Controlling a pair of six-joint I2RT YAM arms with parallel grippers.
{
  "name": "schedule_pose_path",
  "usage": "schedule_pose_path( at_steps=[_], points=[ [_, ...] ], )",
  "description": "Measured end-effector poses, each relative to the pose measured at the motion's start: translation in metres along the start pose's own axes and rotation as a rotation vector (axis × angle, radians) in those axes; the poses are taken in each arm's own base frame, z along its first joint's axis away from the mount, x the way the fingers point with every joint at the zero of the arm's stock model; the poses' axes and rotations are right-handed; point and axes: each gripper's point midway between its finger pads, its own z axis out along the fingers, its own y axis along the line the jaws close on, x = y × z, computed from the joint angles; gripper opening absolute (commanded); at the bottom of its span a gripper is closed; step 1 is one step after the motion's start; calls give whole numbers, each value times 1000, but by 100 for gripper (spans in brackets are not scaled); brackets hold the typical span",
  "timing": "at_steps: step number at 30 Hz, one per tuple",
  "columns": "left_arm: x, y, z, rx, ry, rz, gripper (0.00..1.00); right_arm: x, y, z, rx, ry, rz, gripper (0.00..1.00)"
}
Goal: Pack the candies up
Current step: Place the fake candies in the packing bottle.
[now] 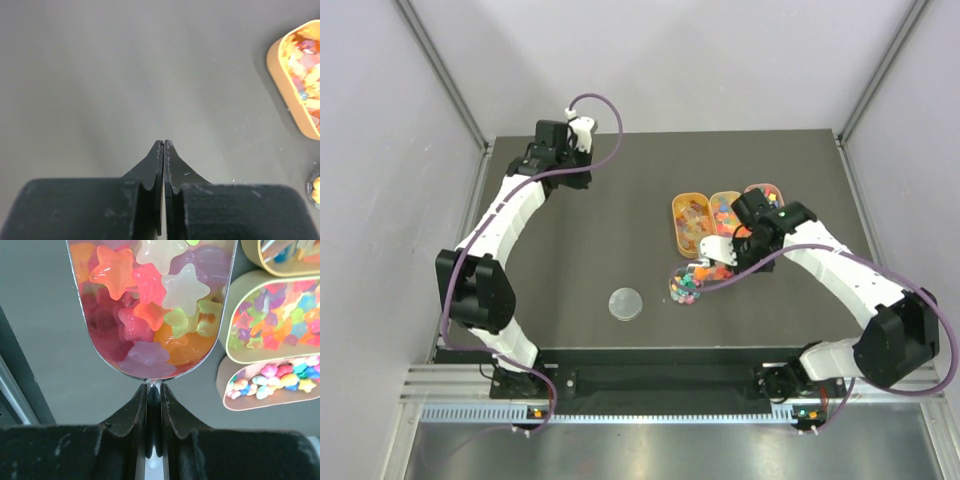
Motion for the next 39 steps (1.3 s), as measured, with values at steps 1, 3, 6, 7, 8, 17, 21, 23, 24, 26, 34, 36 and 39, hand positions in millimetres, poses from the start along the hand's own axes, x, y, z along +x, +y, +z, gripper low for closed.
schedule_pose_path(
  at_steps=[1,3,6,7,8,17,21,23,24,26,34,36,39],
  points=[
    [4,2,1,-2,9,-8,0,-2,1,0,0,5,-20,0],
    [10,7,2,-10,22,-22,0,-5,2,0,2,18,-50,0],
    [15,11,-1,-20,26,-42,0,-4,1,2,3,51,-76,0],
    [16,12,-3,-22,24,-47,0,-3,1,3,0,68,-81,0],
    [16,13,-6,-26,18,-51,0,-1,0,5,-5,87,-85,0],
    [21,13,-18,-25,-3,-81,0,6,-11,14,-30,233,-101,0],
    [31,14,-15,-23,17,-95,0,4,-18,6,-12,264,-107,0],
    [34,16,-14,-26,24,-103,0,3,-20,2,-2,281,-110,0],
    [35,17,-14,-28,25,-105,0,4,-21,0,0,290,-113,0],
    [36,18,-14,-31,25,-110,0,4,-20,-2,2,308,-122,0],
    [31,18,-14,-26,6,-119,0,2,-12,-7,-3,367,-172,0],
    [30,18,-13,-26,3,-124,0,0,-8,-8,-4,379,-183,0],
    [29,17,-13,-23,-1,-131,0,-3,-4,-11,-18,411,-187,0]
  ],
)
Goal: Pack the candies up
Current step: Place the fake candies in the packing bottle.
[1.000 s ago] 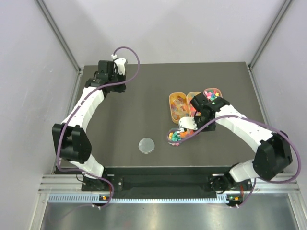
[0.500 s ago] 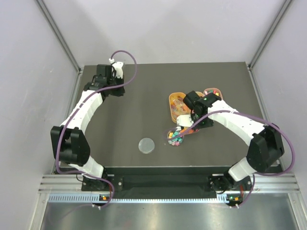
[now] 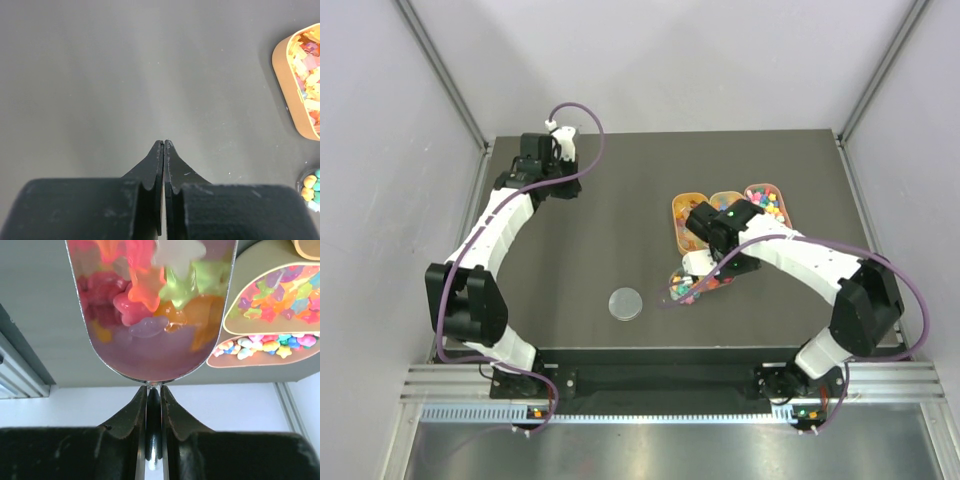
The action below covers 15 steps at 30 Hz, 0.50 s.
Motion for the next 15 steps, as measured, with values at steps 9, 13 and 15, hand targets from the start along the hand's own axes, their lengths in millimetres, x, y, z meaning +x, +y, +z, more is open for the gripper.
schedule_pose_path(
  at_steps=[9,13,15],
  points=[
    [0,-4,0,22,0,-14,0,-11,-17,-11,49,41,29,0],
    [0,-4,0,22,0,-14,0,-13,-19,-14,68,55,36,0],
    [0,-5,0,23,0,-14,0,-13,-19,-15,73,61,41,0]
  ],
)
